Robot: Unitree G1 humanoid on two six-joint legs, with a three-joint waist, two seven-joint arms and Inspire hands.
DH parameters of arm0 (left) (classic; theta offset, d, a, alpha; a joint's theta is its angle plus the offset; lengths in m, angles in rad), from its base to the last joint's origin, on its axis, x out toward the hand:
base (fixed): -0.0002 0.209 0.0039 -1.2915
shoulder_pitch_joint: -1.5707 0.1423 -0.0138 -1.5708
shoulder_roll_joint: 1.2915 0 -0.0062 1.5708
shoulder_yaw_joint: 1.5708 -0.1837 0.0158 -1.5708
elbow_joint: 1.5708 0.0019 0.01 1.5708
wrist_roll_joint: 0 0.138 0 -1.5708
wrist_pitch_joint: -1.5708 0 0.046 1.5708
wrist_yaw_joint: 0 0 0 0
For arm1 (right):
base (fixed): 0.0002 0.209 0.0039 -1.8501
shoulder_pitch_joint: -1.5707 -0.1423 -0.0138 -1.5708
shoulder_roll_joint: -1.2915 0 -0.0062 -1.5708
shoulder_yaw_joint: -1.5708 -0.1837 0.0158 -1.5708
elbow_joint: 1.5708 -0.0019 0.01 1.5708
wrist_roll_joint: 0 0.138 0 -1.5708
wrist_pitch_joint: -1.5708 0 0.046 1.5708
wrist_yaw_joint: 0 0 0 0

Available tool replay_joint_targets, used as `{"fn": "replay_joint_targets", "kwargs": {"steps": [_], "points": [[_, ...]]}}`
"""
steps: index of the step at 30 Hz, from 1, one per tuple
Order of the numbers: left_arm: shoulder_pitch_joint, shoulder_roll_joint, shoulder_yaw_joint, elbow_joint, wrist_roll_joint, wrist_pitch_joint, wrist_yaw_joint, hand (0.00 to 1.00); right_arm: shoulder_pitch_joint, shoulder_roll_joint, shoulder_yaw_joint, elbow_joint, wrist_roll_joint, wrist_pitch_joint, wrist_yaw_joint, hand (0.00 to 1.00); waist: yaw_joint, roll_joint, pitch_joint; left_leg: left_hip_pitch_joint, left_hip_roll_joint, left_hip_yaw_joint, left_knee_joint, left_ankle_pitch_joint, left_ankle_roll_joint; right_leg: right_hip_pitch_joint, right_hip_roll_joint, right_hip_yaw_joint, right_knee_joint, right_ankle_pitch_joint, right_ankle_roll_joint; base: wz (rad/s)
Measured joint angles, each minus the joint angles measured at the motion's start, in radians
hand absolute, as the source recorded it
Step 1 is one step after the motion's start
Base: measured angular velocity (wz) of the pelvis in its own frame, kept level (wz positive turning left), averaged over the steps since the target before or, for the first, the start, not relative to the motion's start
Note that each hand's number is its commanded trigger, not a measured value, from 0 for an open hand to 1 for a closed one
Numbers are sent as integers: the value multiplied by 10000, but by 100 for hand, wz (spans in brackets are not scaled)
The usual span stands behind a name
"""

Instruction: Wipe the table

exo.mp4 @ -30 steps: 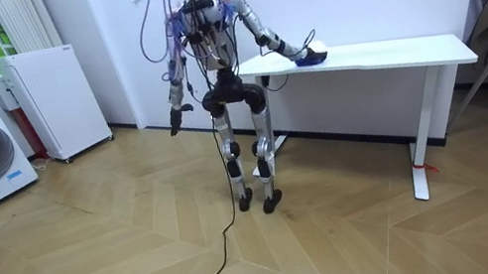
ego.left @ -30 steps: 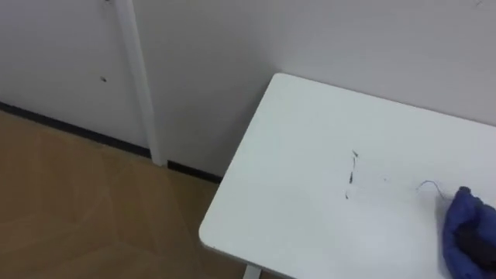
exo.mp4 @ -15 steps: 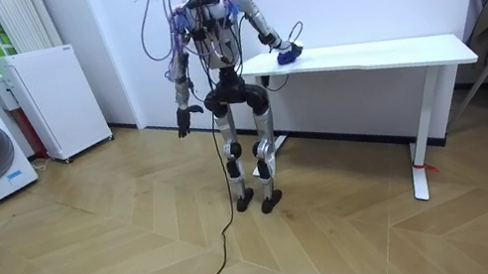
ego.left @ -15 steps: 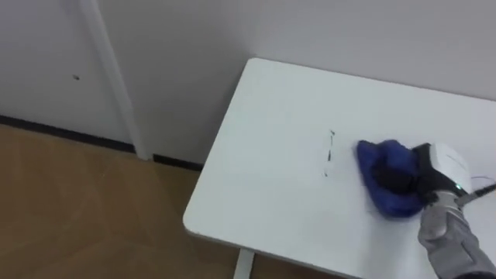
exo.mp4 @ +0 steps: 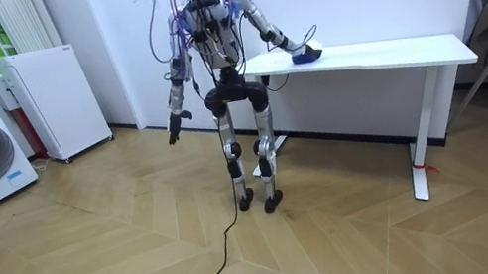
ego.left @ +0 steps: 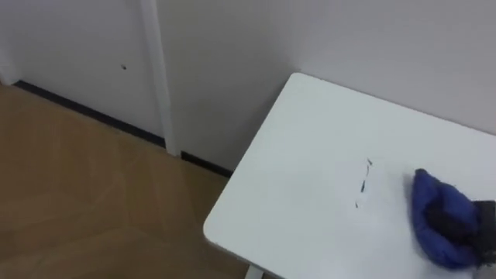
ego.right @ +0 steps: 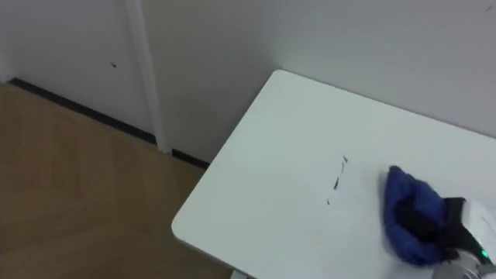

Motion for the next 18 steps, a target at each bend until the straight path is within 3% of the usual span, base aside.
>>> {"fn": "replay_joint_targets", "kwargs": {"steps": [3, 6, 8, 10, 12, 13, 14, 18], "points": [[-115, 21, -95, 0, -105, 52, 5, 0, -89, -109, 78, 53, 41, 141, -13, 100, 23, 3, 0, 23, -74, 35, 42, -23, 39, 22, -79, 62, 40, -69, 113, -8], [-441, 3, -644, 45, -279, 51, 1, 0, -779, -108, 703, -136, 32, 854, -5, 100, 131, 56, 21, -83, -93, 256, 86, -21, 42, -97, -83, 211, 32, -82, 133, -31], [-688, -46, -1058, 148, -258, 26, -23, 0, -1536, -99, 1416, -302, -140, 1415, 114, 100, 333, 111, 67, -232, -96, 407, 150, -14, 31, -349, 19, 635, 52, -91, 147, -65], [-883, -164, -1061, 139, -266, -12, -53, 0, -2070, -91, 2044, -703, -141, 1693, 365, 100, 518, 222, 65, -490, -68, 431, 221, 11, -1, -666, 73, 576, 62, -18, 77, -73], [-1021, -155, -1198, 132, -325, -76, -90, 0, -2609, -76, 2894, -1017, -171, 1765, 570, 100, 599, 267, 107, -808, -2, 423, 305, 54, -52, -1014, 126, 542, 94, 116, -17, -40], [-1111, -152, -1278, 131, -471, -109, -144, 0, -3005, -64, 3194, -1079, -345, 1759, 733, 100, 611, 320, 194, -993, 35, 416, 441, 61, -69, -1165, 133, 386, 158, 137, -44, 9], [-1119, -148, -1417, 61, -476, -168, -167, 0, -3367, -69, 3238, -1034, -681, 1709, 778, 100, 622, 394, 249, -1220, 43, 311, 559, 77, -93, -1357, 129, 238, 251, 144, -57, 21], [-913, -134, -1427, 108, -683, -113, -332, 0, -4009, -190, 3131, -413, -209, 1601, 633, 100, 791, 490, 307, -1555, 38, 134, 546, 191, -141, -1733, 118, 204, 201, 155, -79, 23]]}}
